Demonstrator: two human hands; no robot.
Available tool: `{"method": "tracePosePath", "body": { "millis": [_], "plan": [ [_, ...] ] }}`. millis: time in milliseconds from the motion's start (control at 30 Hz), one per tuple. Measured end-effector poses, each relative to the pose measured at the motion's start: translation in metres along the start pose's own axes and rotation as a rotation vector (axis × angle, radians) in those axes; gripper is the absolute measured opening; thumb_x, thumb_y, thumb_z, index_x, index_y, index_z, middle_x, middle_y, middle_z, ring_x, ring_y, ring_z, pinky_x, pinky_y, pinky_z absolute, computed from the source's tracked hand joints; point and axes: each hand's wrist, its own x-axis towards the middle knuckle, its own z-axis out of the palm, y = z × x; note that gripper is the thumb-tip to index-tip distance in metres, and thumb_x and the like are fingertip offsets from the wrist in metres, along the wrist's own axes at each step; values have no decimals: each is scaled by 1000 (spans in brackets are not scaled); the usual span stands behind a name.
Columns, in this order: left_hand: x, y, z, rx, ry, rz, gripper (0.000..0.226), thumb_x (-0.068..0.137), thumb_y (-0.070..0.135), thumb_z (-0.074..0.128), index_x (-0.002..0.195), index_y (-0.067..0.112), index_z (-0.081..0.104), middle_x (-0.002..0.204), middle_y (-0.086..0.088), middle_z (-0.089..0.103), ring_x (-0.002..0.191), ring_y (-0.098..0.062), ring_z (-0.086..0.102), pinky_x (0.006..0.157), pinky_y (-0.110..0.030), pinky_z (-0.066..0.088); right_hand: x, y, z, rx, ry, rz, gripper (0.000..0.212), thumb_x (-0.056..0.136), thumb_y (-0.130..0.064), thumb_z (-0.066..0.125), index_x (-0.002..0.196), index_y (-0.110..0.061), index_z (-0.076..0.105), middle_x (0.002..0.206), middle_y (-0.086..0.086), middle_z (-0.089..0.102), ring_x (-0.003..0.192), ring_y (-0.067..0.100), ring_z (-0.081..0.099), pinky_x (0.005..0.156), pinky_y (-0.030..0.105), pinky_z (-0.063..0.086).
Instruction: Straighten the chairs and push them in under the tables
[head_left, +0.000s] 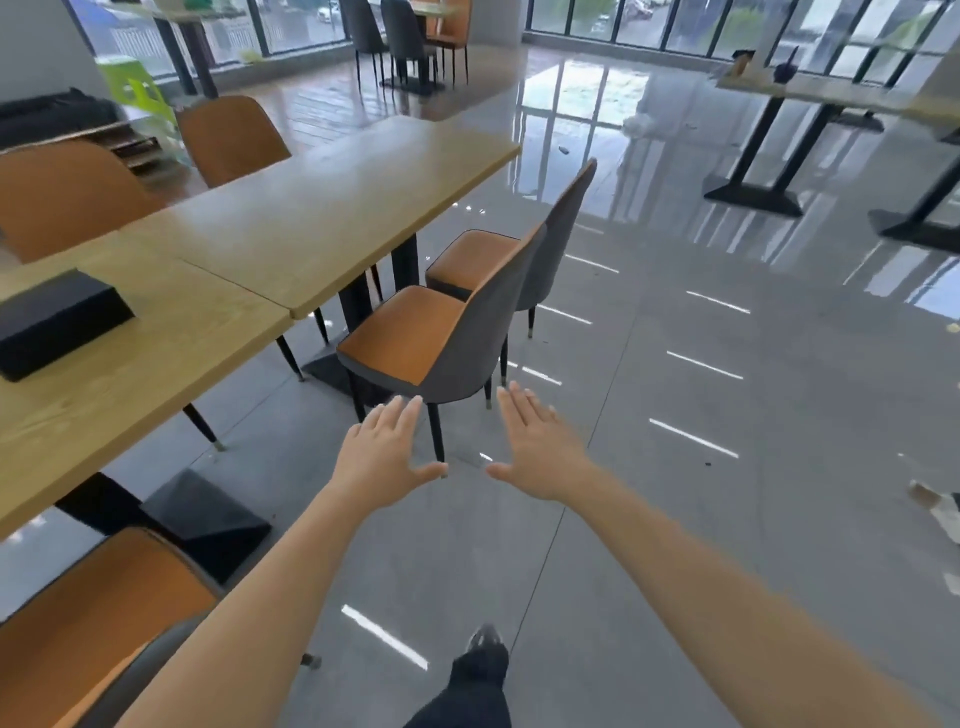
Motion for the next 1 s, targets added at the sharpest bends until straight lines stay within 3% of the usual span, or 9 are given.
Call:
{"method": "tracePosePath", "body": {
  "millis": [367,733,833,1000],
  "plan": [
    [284,67,-34,-43,32,-42,89,85,58,54,150,21,6,160,-5,13,148,-25,13,118,-42,21,229,148,-91,-12,0,-33,90,94,-40,51,150,-9,-12,161,9,-12,149,25,-7,123,40,4],
    [463,109,-17,-63,-110,-212,87,86,53,55,150,20,6,158,-8,17,145,-28,21,116,-43,27,417,257,-145,-115,-98,-203,92,92,-39,55,150,-8,-10,161,10,-9,149,27,-6,121,41,3],
    [495,118,-4,-99,-143,-330,86,86,51,56,150,20,8,151,-8,31,135,-28,37,105,-40,39,470,280,-149,-171,-133,-305,91,92,-36,56,150,-8,-8,161,10,-6,149,27,-4,121,42,3],
    [529,130,5,-90,-15,-523,53,86,24,61,133,19,38,122,-9,58,108,-30,57,76,-38,49,535,307,-153,-281,-217,-470,85,92,-32,58,151,-11,0,160,11,1,149,29,-1,121,43,4]
  ]
}}
